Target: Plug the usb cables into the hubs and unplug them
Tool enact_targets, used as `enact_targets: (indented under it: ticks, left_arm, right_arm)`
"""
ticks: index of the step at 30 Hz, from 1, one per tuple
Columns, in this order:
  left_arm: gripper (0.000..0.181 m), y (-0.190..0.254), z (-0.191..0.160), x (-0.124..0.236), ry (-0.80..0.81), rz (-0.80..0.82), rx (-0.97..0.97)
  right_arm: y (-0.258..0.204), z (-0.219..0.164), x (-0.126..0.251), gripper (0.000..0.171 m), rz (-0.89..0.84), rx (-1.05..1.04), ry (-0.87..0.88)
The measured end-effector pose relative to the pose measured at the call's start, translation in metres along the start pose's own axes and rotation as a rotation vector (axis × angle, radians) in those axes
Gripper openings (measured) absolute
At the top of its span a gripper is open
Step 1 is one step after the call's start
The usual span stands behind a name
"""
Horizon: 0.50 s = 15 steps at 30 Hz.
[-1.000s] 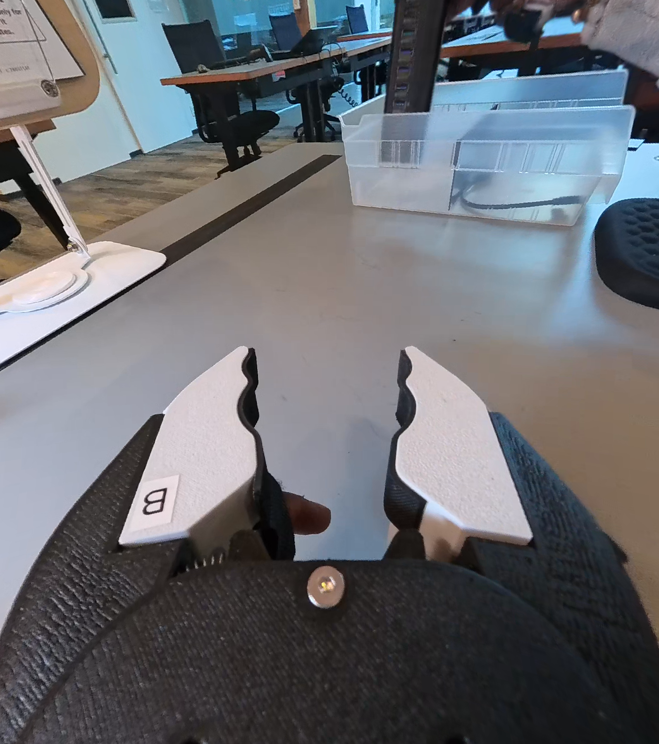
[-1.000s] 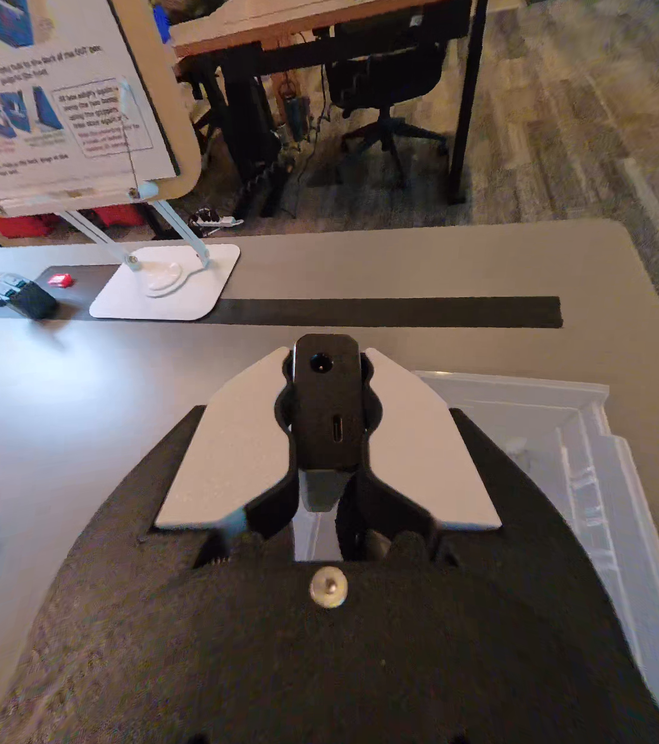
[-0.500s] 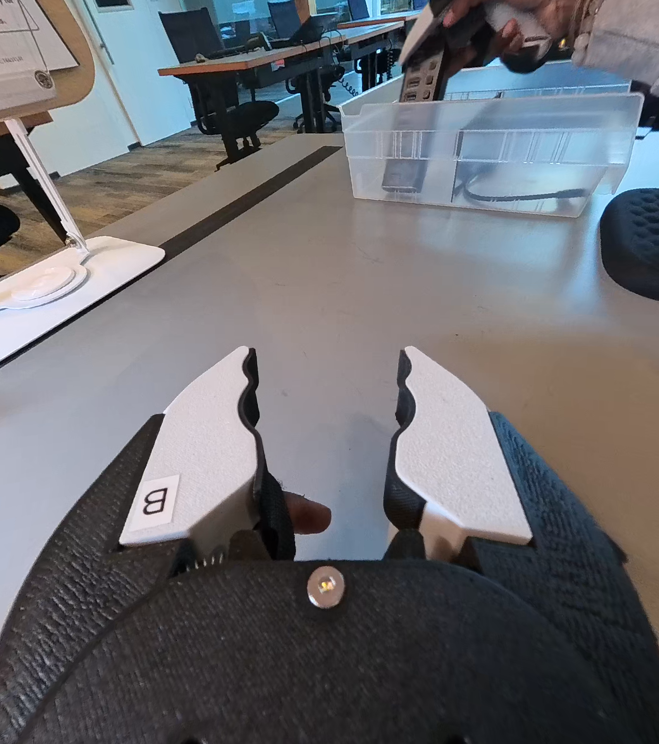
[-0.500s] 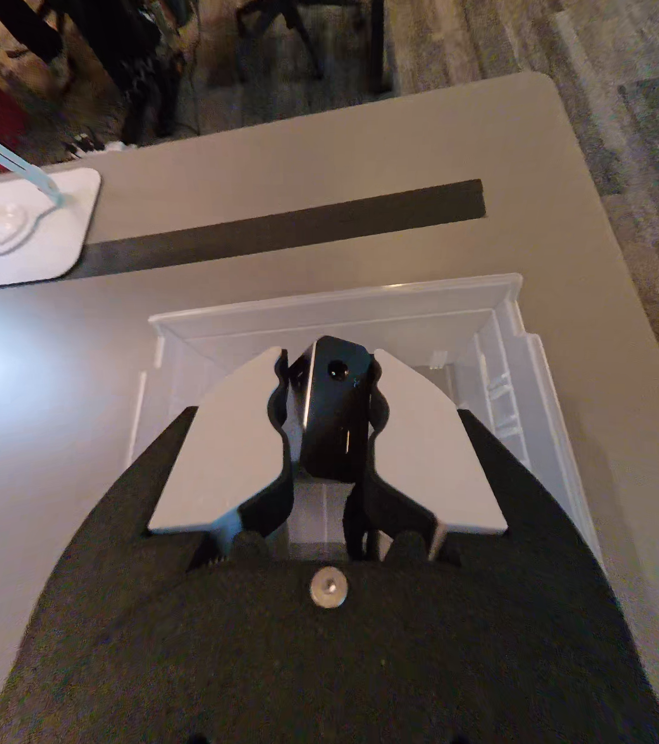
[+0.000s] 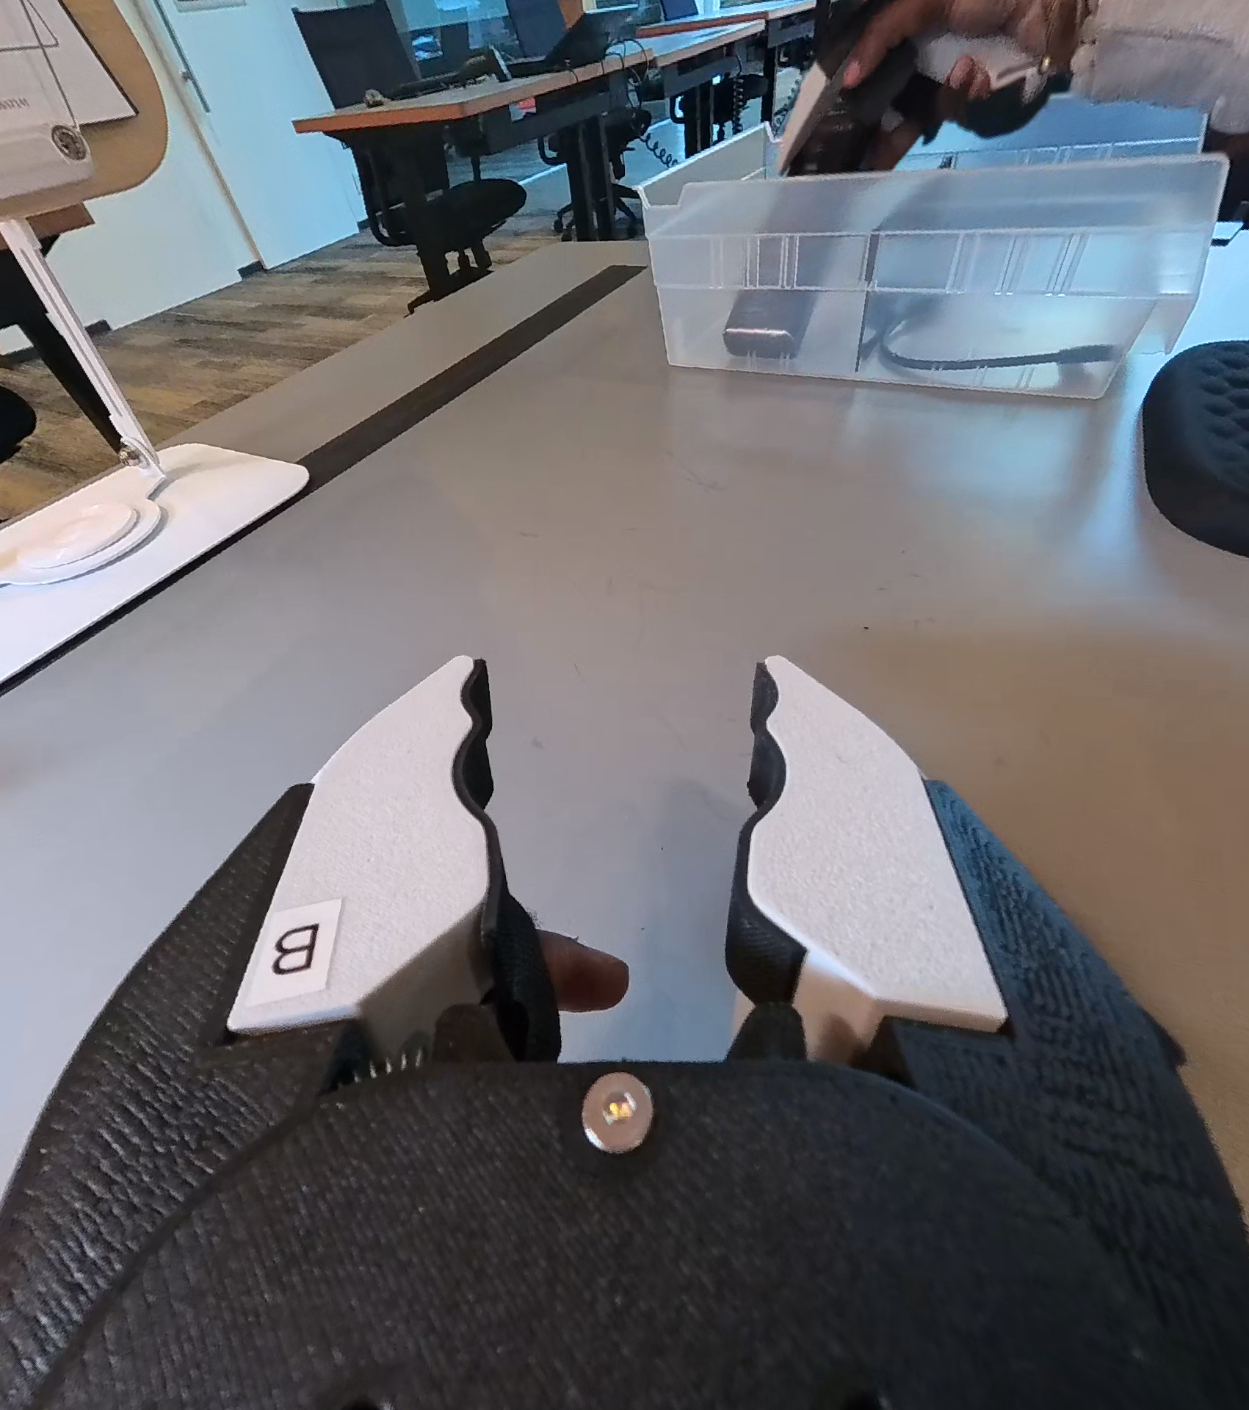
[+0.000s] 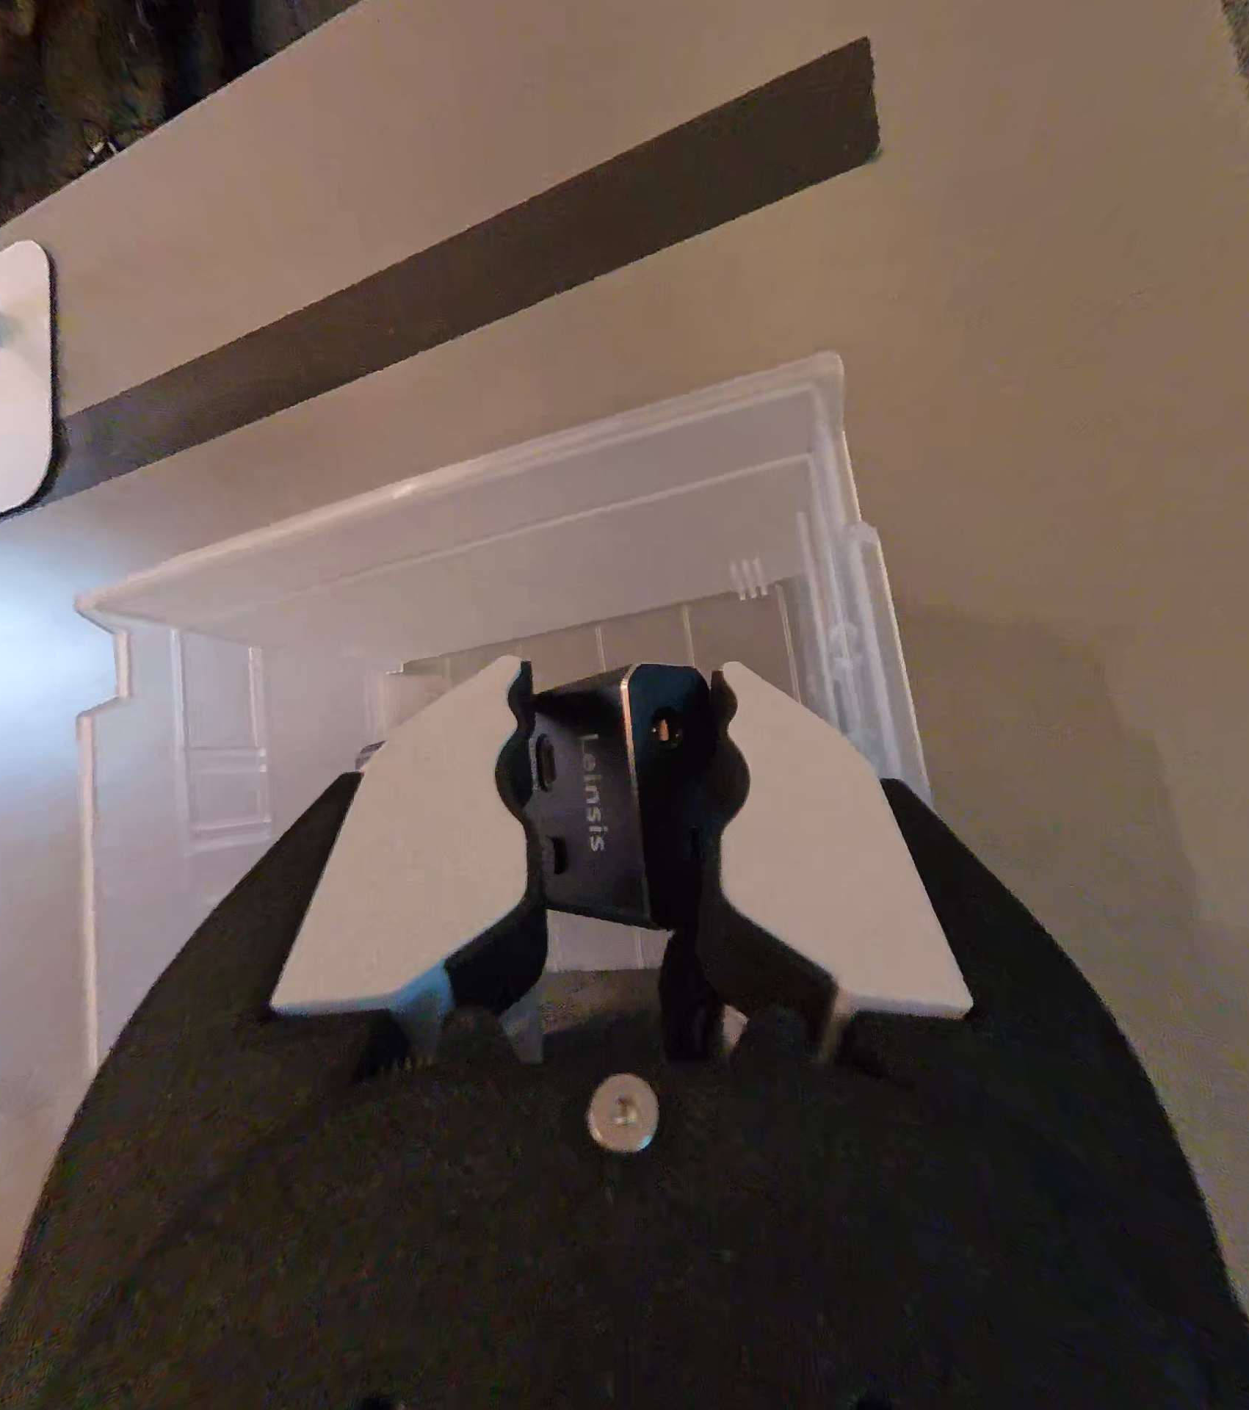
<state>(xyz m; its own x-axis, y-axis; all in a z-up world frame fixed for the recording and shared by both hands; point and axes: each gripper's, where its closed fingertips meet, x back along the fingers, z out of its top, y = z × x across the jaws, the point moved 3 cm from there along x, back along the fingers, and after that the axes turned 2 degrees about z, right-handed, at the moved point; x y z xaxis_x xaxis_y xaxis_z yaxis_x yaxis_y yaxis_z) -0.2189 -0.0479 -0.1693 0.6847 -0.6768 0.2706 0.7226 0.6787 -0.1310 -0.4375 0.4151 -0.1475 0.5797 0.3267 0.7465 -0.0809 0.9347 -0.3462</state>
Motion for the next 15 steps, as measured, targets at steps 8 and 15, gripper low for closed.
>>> enact_targets:
  ticks: [8, 15]
  left_arm:
    - [0.066, 0.001, -0.001, -0.001, -0.008, 0.003, -0.012]
    - [0.066, 0.0, 0.0, -0.001, -0.005, 0.003, -0.011]
  right_arm:
    - [0.006, -0.012, -0.01, 0.046, -0.087, 0.061, -0.01]
    - [0.012, -0.021, -0.013, 0.031, -0.338, 0.285, -0.086]
